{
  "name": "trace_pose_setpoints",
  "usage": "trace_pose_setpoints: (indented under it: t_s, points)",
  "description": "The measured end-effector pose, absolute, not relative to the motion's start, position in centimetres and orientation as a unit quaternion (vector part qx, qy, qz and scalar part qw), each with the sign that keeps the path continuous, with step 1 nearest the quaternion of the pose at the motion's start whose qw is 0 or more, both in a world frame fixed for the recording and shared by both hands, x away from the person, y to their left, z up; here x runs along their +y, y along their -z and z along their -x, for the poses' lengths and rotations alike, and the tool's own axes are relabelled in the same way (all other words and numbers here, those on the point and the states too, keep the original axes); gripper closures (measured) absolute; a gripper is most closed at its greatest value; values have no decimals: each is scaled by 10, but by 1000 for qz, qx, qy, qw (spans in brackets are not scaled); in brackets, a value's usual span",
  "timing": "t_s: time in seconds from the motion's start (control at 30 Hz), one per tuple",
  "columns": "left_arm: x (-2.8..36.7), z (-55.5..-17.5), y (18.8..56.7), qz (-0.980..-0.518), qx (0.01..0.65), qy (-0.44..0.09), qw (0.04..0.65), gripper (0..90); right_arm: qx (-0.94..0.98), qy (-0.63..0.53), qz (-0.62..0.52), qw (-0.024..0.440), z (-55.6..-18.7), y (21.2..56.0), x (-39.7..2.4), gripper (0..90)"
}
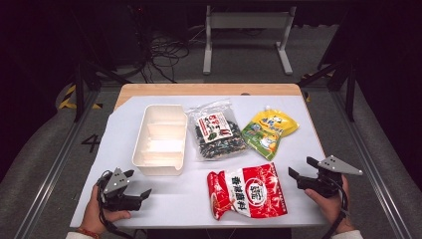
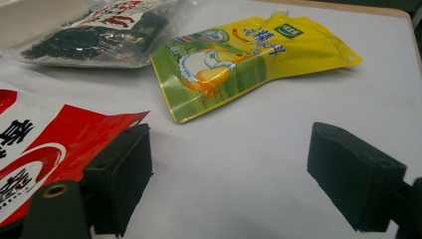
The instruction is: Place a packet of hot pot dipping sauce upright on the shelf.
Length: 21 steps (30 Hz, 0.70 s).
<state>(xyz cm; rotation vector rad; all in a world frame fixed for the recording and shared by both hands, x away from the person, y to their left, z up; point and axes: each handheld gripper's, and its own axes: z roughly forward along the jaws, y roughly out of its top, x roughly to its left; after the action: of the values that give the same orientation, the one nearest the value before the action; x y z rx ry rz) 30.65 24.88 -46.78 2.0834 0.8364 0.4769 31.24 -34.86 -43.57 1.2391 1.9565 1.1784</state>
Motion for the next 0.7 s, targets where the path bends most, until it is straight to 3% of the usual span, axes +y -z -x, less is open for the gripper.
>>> trace_pose_setpoints:
  t_s: [0.37,0.7]
  points:
    - [251,-301,466,-813,347,-170,436,171,724,-445,-466,245,-324,434,-347,267]
    - [245,-302,466,-825,333,-175,422,199,713,-450,-487,227,-345,428,-345,232]
